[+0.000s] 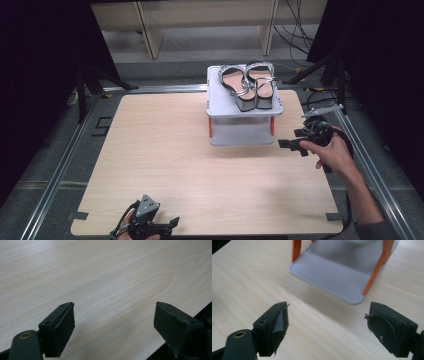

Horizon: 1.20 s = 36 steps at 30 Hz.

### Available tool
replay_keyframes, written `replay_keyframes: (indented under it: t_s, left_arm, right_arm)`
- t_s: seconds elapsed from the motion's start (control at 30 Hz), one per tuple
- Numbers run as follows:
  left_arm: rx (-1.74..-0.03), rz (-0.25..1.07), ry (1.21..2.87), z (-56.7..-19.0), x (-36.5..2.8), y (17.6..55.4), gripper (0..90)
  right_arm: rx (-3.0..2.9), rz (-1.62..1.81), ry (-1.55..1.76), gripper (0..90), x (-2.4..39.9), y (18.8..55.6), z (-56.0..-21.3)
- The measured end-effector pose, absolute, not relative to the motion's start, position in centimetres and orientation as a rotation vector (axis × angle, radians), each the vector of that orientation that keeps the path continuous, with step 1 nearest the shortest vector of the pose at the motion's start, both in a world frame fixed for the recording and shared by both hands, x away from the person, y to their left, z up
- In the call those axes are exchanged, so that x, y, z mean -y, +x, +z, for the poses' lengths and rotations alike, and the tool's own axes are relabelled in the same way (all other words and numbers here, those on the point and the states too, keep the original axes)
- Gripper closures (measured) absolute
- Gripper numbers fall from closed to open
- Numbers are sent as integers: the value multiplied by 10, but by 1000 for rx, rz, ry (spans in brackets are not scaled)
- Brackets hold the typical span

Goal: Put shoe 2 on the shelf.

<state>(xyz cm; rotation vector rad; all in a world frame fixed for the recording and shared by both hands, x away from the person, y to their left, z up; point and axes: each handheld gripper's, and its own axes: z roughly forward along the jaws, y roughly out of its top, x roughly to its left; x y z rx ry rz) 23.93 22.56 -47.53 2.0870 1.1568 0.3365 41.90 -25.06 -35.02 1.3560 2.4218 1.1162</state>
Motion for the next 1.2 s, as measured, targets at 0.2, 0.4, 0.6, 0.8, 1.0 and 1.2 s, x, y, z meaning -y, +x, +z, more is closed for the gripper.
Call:
replay_keyframes:
  t_s: [0.2,0.4,0.6,0.8,1.0,1.2]
  left_arm:
    - [-1147,342,2106,-475,-226,240,166]
    - [-1152,370,2080,-477,-225,241,166]
    - [-1143,347,2117,-476,-227,241,165]
    - [-1139,363,2096,-478,-225,241,164]
    - [-1164,342,2055,-478,-222,238,164]
    - [-1147,353,2077,-478,-222,239,164]
  right_arm:
    - [-2485,1130,1271,176,240,405,-377]
    - [-2531,1078,1230,176,229,390,-398]
    - [-2546,1047,1255,176,224,375,-419]
    - [-2593,1003,1223,181,225,361,-437]
    - [-2621,974,1185,188,223,348,-454]
    - [-2651,969,1179,187,224,332,-463]
